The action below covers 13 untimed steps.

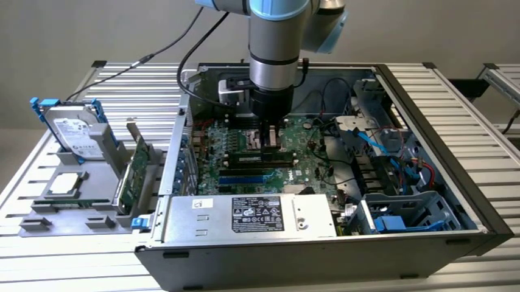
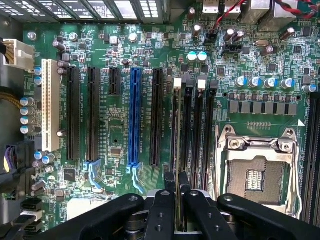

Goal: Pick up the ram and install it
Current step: 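Insert the ram into the slot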

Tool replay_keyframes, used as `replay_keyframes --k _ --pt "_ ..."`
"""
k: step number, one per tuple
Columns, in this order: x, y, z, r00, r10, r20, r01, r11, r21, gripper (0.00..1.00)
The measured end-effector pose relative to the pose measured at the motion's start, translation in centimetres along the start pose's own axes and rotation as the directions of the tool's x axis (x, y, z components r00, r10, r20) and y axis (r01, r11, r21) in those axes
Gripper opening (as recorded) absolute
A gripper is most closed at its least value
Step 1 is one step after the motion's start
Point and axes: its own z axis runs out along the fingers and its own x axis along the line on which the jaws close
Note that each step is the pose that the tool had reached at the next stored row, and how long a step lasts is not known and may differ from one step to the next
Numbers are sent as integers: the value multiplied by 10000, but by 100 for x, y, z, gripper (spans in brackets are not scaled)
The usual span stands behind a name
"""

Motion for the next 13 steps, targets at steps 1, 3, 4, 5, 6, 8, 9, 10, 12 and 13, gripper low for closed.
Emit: replay_keyframes --k 1,3,4,5,6,8,9,10,12,13 --pt "-1 0 1 10000 -1 0 1 10000 0 14" --pt "-1 0 1 10000 -1 -2 1 10000 -1 14" --pt "-2 0 2 10000 0 -1 0 10000 0 14" --pt "-2 0 2 10000 1 -2 -1 10000 -1 14" --pt "-2 0 2 10000 6 -3 -6 10000 -1 14" --pt "-2 0 4 10000 22 0 -22 10000 -2 14" --pt "-2 0 4 10000 30 -1 -30 10000 -2 14" --pt "-2 0 5 10000 39 0 -39 10000 -3 14" --pt "-2 0 6 10000 54 0 -54 10000 -3 14" --pt "-2 0 6 10000 63 -1 -63 10000 -5 14"
